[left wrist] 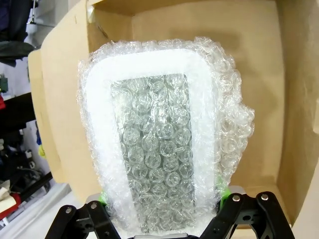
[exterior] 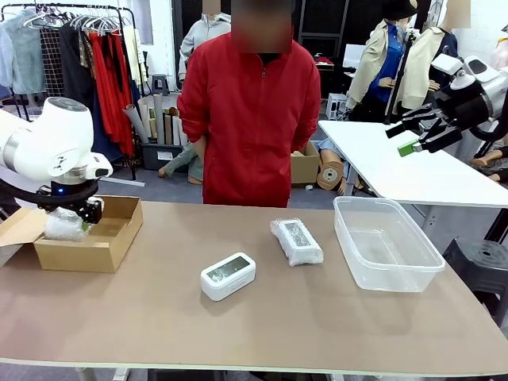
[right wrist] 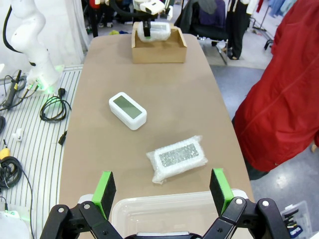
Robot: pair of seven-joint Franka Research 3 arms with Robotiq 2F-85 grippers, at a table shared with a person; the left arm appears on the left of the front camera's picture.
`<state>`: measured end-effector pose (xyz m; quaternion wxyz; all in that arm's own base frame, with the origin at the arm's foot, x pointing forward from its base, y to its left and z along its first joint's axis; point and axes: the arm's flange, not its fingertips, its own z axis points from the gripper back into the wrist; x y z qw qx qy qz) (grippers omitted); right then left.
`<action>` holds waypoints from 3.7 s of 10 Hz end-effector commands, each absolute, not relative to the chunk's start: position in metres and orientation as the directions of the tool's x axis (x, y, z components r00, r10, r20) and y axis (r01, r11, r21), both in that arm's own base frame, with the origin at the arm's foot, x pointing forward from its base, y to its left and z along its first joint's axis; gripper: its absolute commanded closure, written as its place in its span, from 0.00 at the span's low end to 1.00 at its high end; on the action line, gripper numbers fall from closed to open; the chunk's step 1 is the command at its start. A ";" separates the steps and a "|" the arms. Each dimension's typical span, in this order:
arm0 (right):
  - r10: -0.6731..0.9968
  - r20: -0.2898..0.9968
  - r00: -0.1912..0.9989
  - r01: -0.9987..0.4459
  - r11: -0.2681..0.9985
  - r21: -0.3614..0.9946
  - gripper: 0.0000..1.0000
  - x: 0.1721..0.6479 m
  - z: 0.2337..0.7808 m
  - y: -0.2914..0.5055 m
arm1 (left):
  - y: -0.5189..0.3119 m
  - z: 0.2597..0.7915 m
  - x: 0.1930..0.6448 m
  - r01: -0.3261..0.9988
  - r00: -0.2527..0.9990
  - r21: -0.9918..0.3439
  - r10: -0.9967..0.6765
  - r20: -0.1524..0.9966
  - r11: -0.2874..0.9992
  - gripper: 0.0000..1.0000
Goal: Separate and place wrapped and unwrapped clocks.
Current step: If the picked Digital clock is wrapped, place it in the Package Box ; if not, place it in the Organizing box.
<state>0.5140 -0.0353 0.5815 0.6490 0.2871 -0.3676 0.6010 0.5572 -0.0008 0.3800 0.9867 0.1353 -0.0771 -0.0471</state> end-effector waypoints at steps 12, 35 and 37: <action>0.567 0.824 0.003 -0.991 0.110 -0.073 0.00 0.513 0.583 -0.034 | -0.019 0.368 0.573 0.053 0.985 0.273 -0.096 0.144 0.960 1.00; 0.567 0.824 0.003 -0.991 0.110 -0.073 0.00 0.513 0.583 -0.034 | -0.021 0.404 0.568 0.042 0.984 0.281 -0.089 0.157 0.959 0.00; 0.567 0.824 0.003 -0.991 0.110 -0.073 0.00 0.513 0.583 -0.034 | -0.021 0.404 0.568 0.042 0.984 0.281 -0.089 0.157 0.959 0.00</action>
